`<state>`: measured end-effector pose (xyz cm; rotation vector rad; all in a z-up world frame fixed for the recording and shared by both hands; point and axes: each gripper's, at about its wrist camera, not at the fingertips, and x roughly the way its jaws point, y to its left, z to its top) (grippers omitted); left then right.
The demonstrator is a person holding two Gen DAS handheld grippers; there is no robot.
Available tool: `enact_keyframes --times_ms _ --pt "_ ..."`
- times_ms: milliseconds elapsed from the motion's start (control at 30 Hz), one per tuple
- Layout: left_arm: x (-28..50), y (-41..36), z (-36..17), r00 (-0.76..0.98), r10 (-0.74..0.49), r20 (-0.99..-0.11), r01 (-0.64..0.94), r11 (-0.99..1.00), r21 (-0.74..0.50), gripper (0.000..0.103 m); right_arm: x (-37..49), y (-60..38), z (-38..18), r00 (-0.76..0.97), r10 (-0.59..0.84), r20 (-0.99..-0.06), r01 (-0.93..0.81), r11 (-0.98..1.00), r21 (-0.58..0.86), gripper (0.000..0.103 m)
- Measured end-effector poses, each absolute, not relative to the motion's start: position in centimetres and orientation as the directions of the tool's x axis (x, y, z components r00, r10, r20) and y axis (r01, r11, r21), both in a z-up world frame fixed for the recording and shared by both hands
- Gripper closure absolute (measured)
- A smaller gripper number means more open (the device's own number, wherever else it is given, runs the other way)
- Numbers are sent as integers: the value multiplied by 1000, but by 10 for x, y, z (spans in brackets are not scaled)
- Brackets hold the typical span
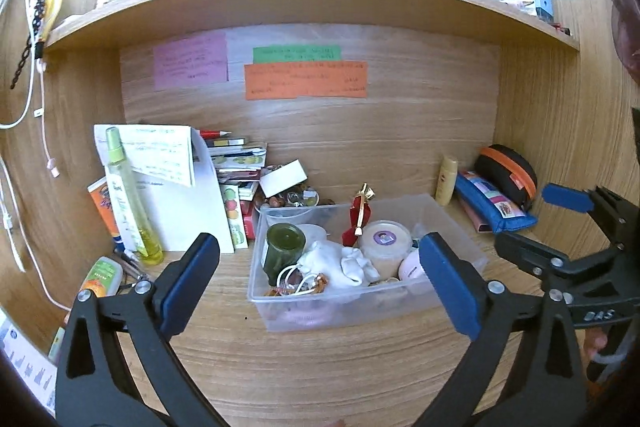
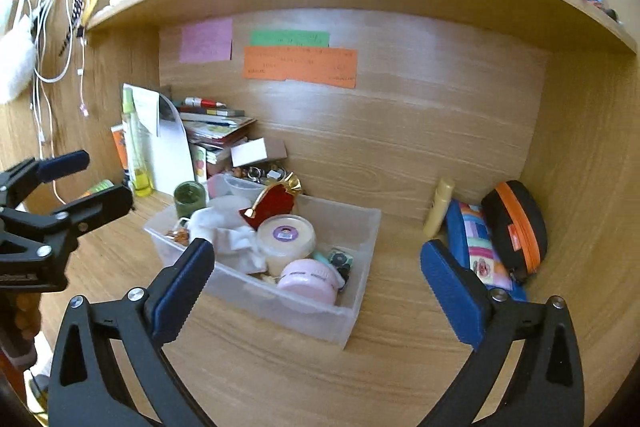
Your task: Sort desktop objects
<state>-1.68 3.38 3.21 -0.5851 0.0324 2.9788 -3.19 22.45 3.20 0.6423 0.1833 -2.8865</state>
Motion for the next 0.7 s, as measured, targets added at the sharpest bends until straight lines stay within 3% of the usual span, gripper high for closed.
enact_keyframes --times_ms 400,700 --pt "-23 29 17 -886 119 -448 -100 -993 -65 1 -11 229 26 -879 -150 -454 187 -982 -37 0" --pt "-24 37 15 -884 145 -445 -134 -989 -58 1 -25 232 16 -853 -168 -494 191 -982 5 0"
